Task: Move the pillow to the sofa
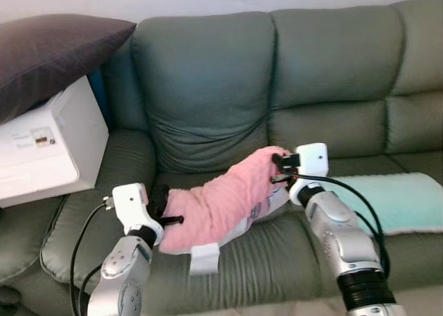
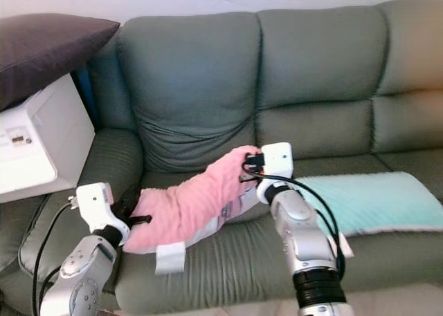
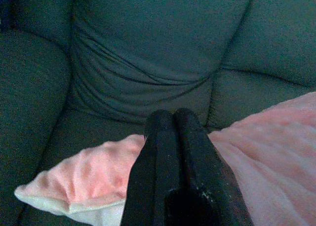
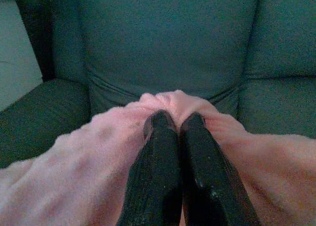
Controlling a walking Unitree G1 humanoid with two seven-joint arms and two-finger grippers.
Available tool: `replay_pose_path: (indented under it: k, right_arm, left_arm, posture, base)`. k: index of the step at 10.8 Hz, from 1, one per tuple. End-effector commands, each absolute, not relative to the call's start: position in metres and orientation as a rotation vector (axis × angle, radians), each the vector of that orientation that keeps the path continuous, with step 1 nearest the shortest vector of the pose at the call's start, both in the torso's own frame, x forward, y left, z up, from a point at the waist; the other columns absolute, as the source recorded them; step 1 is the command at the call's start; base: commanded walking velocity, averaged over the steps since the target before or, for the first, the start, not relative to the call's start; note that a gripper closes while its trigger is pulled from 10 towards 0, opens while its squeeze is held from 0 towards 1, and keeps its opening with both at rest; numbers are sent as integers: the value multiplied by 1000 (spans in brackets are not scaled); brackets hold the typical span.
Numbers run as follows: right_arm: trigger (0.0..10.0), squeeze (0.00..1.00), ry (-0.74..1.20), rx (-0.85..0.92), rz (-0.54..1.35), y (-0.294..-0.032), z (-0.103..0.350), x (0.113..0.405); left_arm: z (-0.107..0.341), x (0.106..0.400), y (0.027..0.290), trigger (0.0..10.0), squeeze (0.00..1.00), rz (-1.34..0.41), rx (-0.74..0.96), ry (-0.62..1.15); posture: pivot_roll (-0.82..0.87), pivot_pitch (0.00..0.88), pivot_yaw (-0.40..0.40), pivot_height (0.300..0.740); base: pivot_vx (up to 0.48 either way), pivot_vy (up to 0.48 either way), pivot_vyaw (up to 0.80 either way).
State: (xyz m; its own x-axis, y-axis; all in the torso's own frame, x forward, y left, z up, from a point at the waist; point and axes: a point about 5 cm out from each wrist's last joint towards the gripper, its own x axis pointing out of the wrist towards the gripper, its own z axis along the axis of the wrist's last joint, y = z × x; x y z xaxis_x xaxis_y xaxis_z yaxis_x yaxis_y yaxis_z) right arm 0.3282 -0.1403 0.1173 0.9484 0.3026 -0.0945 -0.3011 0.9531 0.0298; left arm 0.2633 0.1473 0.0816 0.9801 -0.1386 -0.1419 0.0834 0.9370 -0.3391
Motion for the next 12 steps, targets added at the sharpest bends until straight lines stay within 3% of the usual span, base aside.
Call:
replay_pose_path:
  k: [1, 9, 12]
  right_arm:
    - [10000, 0, 60, 16, 326, -134, 126, 330]
    - [10000, 0, 77, -2, 323, -135, 116, 324]
    - [10000, 0, 101, -41, 254, -147, 105, 317]
  left_arm:
    - [82, 265, 148, 10000, 0, -114, -327, 168]
    - [75, 263, 156, 10000, 0, -77, -315, 176]
    - [58, 277, 150, 10000, 0, -104, -279, 212]
  posture:
    - [-240, 0, 51, 740]
    - [-230, 0, 58, 740]
    - [-249, 21, 76, 740]
  base:
    - [251, 0, 0]
    - [0, 0, 0]
    - [0, 0, 0]
